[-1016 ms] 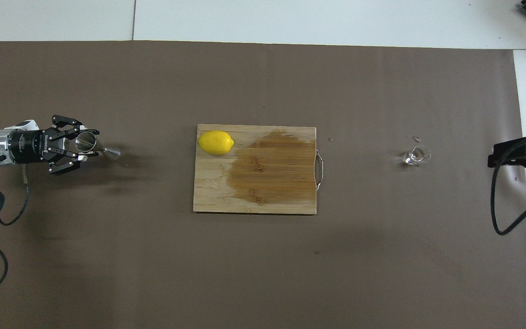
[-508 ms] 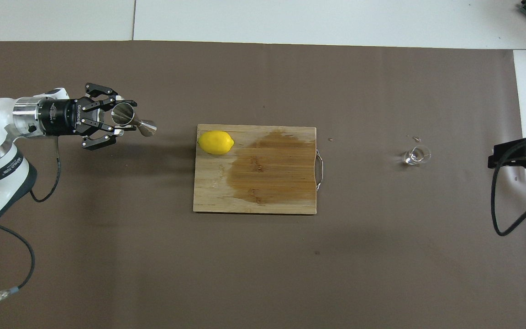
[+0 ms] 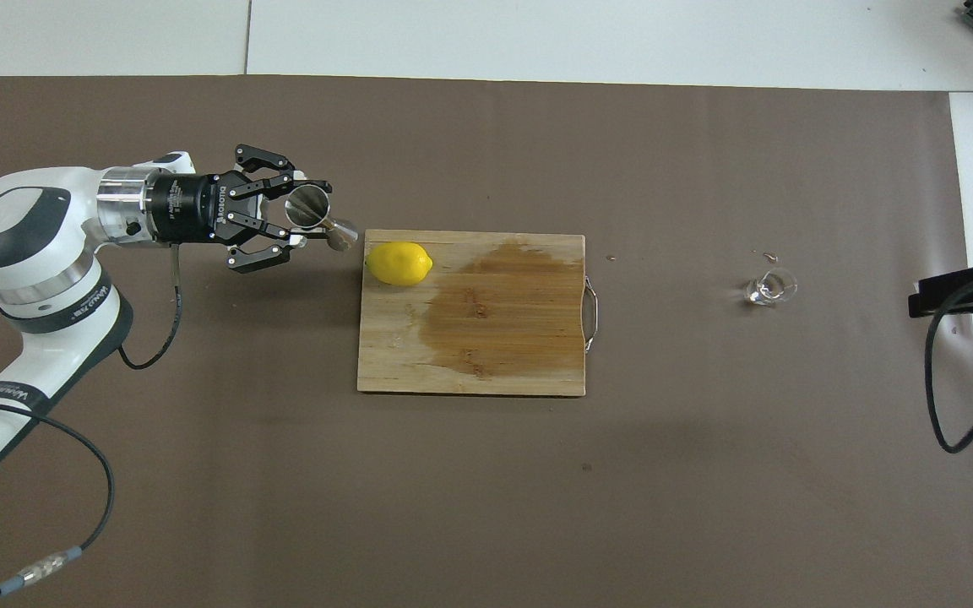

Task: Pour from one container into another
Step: 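Lift the metal cup and carry it over the wooden board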

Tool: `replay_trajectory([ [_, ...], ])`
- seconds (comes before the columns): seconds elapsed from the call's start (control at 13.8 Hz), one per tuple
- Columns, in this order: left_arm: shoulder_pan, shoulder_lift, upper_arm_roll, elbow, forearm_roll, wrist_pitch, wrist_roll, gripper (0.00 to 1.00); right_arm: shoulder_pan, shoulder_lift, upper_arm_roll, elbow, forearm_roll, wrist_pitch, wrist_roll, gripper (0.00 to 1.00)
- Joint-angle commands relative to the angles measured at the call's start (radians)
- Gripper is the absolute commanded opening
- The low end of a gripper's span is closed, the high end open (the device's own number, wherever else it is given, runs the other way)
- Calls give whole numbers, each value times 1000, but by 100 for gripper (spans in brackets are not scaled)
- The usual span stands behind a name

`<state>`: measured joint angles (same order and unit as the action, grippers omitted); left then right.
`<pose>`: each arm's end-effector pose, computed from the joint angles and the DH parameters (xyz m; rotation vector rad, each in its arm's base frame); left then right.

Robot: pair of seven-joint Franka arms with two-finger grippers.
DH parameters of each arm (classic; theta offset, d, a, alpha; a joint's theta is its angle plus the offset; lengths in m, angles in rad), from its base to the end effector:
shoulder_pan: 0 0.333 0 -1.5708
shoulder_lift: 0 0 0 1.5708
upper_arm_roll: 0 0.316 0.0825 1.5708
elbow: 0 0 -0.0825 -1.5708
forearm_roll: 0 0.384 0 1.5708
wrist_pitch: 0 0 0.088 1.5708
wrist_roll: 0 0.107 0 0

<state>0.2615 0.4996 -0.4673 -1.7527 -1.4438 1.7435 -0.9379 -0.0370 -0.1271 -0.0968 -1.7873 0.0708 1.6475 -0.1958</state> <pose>0.6275 -0.1836 0.3669 1.2663 1.1545 -1.2818 0.5144 -0.0650 0.5967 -3.0565 -0.0871 -0.0006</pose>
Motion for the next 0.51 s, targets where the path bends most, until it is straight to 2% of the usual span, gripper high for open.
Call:
replay_trajectory([
  [0.0, -88, -39, 33, -51, -73, 83, 5, 36, -30, -51, -1, -133, 52, 142, -199, 100],
  [0.07, -119, -39, 35, -56, -90, 120, 8, 36, -37, -40, -3, -136, 55, 175, -267, 100],
  [0.22, -168, -39, 33, -68, -133, 188, 31, 36, -82, 12, -4, -136, 151, 207, -435, 100],
  [0.44, -212, -38, 33, -90, -156, 220, 102, 36, -133, 95, -4, -132, 259, 264, -676, 100],
])
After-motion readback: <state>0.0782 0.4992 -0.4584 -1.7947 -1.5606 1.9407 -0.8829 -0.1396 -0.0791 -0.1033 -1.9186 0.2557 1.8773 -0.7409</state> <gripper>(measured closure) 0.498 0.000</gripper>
